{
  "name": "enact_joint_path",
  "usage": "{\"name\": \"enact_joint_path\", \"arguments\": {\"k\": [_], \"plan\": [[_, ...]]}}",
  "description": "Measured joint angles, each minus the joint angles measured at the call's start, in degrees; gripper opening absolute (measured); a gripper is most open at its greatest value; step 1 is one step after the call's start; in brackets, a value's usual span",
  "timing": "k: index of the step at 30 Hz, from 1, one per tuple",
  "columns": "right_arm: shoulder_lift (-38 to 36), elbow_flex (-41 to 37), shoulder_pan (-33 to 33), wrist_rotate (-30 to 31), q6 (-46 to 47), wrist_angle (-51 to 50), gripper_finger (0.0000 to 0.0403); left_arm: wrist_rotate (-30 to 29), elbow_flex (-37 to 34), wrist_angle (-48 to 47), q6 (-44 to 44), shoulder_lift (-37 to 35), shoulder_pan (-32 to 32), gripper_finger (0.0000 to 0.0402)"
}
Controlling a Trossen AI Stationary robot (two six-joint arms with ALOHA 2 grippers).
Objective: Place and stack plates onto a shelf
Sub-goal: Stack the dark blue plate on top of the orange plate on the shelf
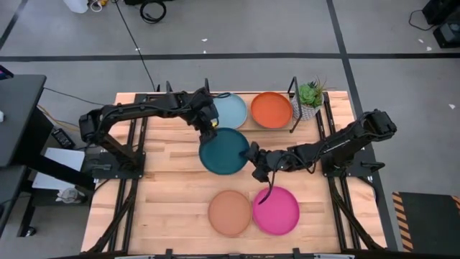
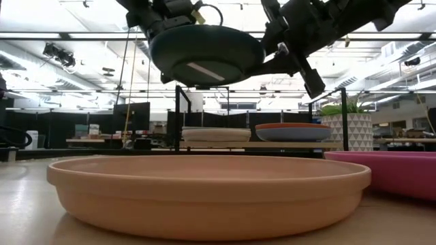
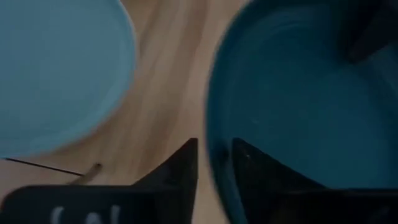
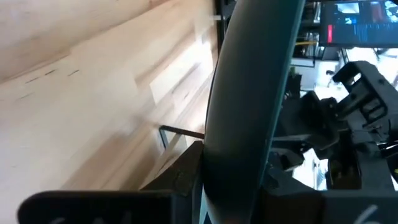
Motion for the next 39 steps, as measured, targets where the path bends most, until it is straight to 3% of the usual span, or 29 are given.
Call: {"name": "enact_joint_path", "arguments": {"k": [5, 10, 22, 31, 39], "plan": [[0.0, 0.0, 1.7, 2.9, 1.0, -0.9, 0.0076, -4.6, 0.0, 0.6, 4.6, -3.1, 0.0, 0.0156], [0.0, 0.0, 2.4, 8.3, 5.1, -3.8, 0.0076, -9.3, 0.0, 2.3, 7.4, -8.4, 0.0, 0.0178], [-0.1, 0.0, -1.8, 26.0, 31.5, -15.0, 0.0076, -22.3, 0.0, 5.0, 10.0, -22.3, -3.6, 0.0181], [-0.1, 0.1, -11.0, 26.1, 49.9, -28.0, 0.0076, -22.6, 0.0, 4.8, 8.7, -25.1, -5.8, 0.0181], [-0.1, 0.1, -16.8, 19.9, 54.5, -33.0, 0.0075, -22.7, 0.0, 4.7, 8.7, -24.9, -6.2, 0.0181]]}}
